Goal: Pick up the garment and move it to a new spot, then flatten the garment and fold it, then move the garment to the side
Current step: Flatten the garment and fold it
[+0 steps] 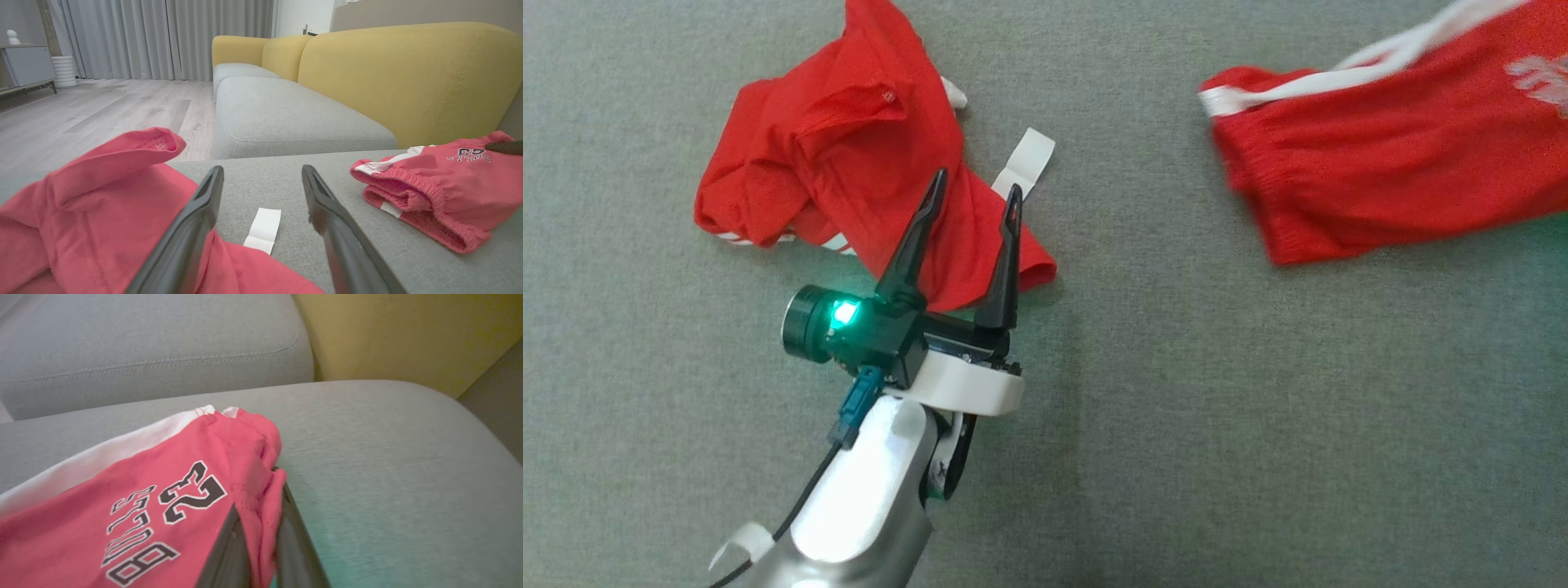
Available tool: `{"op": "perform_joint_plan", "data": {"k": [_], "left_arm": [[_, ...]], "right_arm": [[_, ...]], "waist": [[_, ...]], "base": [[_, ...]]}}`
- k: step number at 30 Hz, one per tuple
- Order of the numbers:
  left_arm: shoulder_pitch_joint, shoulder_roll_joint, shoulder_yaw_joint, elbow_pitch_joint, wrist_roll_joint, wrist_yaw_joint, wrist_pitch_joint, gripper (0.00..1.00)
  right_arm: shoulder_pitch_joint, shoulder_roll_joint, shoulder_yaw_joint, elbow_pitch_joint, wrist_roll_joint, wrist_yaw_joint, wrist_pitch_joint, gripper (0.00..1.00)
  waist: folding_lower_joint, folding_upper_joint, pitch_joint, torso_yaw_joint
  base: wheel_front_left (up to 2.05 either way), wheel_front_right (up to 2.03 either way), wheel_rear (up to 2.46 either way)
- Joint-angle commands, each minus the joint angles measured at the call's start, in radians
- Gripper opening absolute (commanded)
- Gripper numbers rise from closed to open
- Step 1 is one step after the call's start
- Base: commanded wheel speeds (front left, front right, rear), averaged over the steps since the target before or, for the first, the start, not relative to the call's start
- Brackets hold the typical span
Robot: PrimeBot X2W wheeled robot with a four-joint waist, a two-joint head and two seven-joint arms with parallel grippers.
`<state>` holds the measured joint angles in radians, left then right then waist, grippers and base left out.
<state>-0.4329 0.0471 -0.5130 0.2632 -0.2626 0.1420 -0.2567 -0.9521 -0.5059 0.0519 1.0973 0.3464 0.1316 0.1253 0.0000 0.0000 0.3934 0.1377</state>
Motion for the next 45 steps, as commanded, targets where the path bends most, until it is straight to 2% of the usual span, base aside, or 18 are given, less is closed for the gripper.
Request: {"op": "perform_joint_plan", "data": {"k": [1,4,7,14,20,28,35,43,44,45], "left_arm": [[-0.005,0.004,0.037,-0.028,0.008,0.001,-0.005,1.00],[-0.001,0.004,0.040,-0.026,0.009,-0.001,-0.005,1.00],[0.006,0.004,0.045,-0.023,0.012,-0.002,-0.005,1.00],[0.019,0.011,0.056,-0.008,0.016,-0.009,-0.005,1.00],[0.049,0.019,0.057,0.011,0.010,-0.012,-0.005,1.00],[0.081,0.027,0.056,0.014,0.001,-0.007,-0.005,1.00],[0.094,0.031,0.049,0.008,-0.005,-0.002,-0.004,1.00],[0.097,0.033,0.045,0.013,-0.012,0.003,-0.004,1.00],[0.097,0.034,0.045,0.014,-0.013,0.003,-0.004,1.00],[0.096,0.036,0.046,0.014,-0.014,0.003,-0.004,1.00]], "right_arm": [[0.014,-0.033,-0.002,-0.005,-0.001,-0.001,-0.032,0.00],[0.016,-0.031,-0.007,0.015,0.004,-0.001,-0.073,0.00],[0.015,0.000,0.003,0.008,0.031,-0.001,-0.114,0.00],[0.054,0.083,0.119,-0.113,0.151,-0.001,-0.189,0.00],[0.129,0.100,0.292,-0.272,0.310,-0.001,-0.188,0.00],[0.206,0.049,0.543,-0.457,0.490,-0.001,-0.172,0.00],[0.199,0.027,0.738,-0.471,0.548,-0.001,-0.164,0.00],[0.176,0.024,0.967,-0.425,0.561,-0.001,-0.154,0.00],[0.171,0.024,0.989,-0.413,0.563,-0.001,-0.150,0.45],[0.164,0.025,1.008,-0.408,0.569,-0.001,-0.149,1.00]], "waist": [[0.0000,0.0000,-0.008,-0.006],[0.0000,0.0000,-0.018,-0.012],[0.0000,0.0000,-0.035,-0.023],[0.0000,0.0000,-0.097,-0.035],[0.0000,0.0000,-0.160,-0.032],[0.0000,0.0000,-0.201,-0.005],[0.0000,0.0000,-0.204,0.022],[0.0000,0.0000,-0.215,0.024],[0.0000,0.0000,-0.219,0.018],[0.0000,0.0000,-0.222,0.011]], "base": [[0.00,0.00,0.00],[0.00,0.00,0.00],[0.00,0.00,0.00],[0.00,0.00,0.00],[0.00,0.00,0.00],[0.00,0.00,0.00],[0.00,0.00,0.00],[0.00,0.00,0.00],[0.00,0.00,0.00],[0.00,0.00,0.00]]}}
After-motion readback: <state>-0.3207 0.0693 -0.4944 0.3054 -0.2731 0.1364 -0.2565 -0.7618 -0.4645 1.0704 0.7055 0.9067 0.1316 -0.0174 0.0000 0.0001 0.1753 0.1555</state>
